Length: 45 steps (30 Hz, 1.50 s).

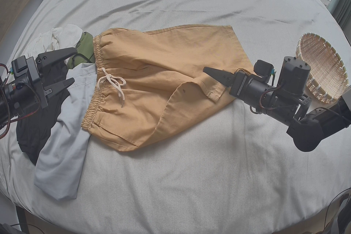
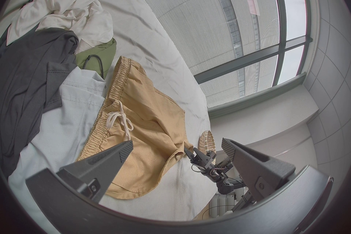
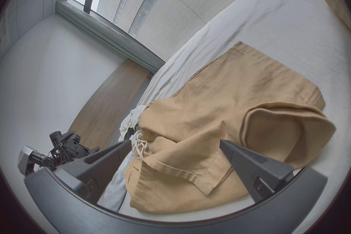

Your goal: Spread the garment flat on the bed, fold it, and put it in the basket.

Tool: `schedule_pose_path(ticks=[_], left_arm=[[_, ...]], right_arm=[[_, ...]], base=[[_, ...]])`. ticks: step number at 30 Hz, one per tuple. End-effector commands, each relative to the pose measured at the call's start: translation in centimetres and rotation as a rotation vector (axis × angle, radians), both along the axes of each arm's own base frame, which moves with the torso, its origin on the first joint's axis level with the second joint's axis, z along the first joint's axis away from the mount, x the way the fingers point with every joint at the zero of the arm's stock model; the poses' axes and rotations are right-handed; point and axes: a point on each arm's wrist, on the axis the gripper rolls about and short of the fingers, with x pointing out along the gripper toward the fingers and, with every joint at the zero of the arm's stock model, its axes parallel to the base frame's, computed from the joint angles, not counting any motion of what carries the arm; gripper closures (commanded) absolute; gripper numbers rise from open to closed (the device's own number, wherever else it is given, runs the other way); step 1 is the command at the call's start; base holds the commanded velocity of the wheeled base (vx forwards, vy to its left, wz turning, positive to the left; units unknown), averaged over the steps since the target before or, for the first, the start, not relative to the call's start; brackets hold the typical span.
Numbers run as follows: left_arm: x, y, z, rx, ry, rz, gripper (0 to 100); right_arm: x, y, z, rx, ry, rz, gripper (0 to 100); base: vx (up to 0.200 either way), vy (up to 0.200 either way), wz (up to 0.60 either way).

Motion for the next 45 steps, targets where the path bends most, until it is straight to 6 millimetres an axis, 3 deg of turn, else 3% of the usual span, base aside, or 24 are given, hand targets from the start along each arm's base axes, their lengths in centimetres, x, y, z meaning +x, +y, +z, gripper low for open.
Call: schedule_pose_path(ticks=[1,6,12,26,27,40,45], left_arm=[[0.0,0.0,-0.4,0.001,0.011,0.001,0],[-0.2,0.0,-0.6,-0.001,-0.002,-0.001,0],[-0.3,0.0,-0.7,-0.002,-0.014,0.002,0],[-0.3,0.1,-0.9,-0.003,-0.006,0.004,0],[-0.3,0.1,-0.9,-0.003,-0.006,0.004,0],[-0.4,0.1,-1.0,-0.003,-0.004,0.004,0],[-0.4,0.1,-0.9,-0.003,-0.007,0.004,0]], right_arm=[[-1.9,-1.4,-0.5,-0.014,0.079,-0.020,0],[-2.2,-1.4,-1.8,-0.039,0.147,-0.047,0],[-1.7,0.4,-2.7,-0.015,0.177,-0.014,0],[-0.4,1.4,-3.7,0.013,0.176,-0.010,0],[-0.4,1.5,-3.7,0.013,0.176,-0.015,100],[0.0,1.3,-3.4,0.037,0.149,-0.043,100],[-2.4,-0.3,-1.5,0.041,0.132,-0.059,100]], base=[[0.000,0.000,0.00],[0.000,0.000,0.00],[0.000,0.000,0.00],[0.000,0.000,0.00],[0.000,0.000,0.00],[0.000,0.000,0.00],[0.000,0.000,0.00]])
